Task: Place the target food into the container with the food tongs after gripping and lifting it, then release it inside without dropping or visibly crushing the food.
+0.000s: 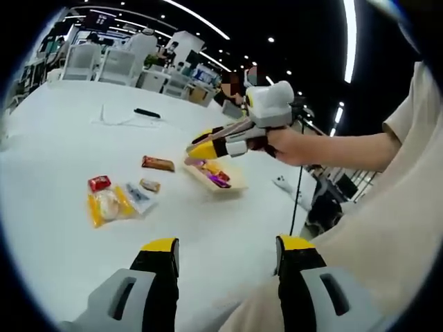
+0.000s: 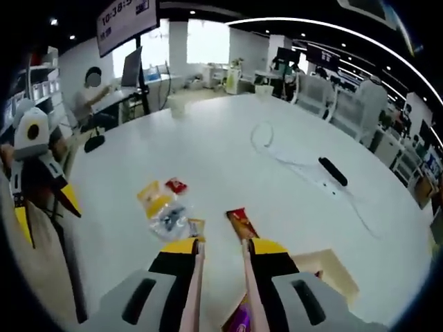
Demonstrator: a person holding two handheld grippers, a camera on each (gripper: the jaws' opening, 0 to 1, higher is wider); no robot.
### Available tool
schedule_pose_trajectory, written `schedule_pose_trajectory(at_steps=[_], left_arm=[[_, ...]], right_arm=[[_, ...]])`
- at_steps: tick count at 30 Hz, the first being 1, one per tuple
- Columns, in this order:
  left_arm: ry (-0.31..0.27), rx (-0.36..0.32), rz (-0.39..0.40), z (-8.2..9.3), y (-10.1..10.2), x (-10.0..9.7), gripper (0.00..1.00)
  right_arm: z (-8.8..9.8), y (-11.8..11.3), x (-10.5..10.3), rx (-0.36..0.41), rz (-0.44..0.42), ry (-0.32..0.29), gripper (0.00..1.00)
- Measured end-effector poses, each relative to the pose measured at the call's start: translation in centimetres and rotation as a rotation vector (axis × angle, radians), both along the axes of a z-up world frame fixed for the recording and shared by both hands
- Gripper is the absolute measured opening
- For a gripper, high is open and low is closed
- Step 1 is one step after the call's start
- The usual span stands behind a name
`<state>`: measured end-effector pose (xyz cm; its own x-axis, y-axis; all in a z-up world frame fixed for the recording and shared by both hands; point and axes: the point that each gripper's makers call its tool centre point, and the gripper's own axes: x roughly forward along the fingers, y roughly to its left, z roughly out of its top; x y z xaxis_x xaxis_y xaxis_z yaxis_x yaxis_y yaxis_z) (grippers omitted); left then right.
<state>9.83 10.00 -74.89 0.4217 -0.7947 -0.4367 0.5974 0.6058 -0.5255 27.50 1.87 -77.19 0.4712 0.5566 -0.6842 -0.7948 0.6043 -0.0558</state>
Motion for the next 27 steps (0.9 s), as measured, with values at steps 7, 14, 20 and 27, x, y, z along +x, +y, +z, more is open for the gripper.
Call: schedule_pose_trajectory(at_steps=[7,14,20,27], left_arm=[[0.017,0.001,-0.007,-0.4,0.1,0.3,0.56],[0.02,-0.004,-0.01,-0.5,0.3,0.5,0.56],[0.023,-0.007,-0.003,-0.7,0.6,0.6,0.56],[0.034,-0.011,0.009,-1.0,1.0,0.3,0.56]], right_arm=[[-0.3,0.5,0.6,0.0,0.0,0.017,0.26],[-0.6,0.6,0.5,-0.005,0.001,0.028,0.25],[-0.9,0.6,0.9,-0.007,-0.006,0.032,0.27],[-1.4,0.4,1.7,-0.034,-0.012,0.024,0.28]])
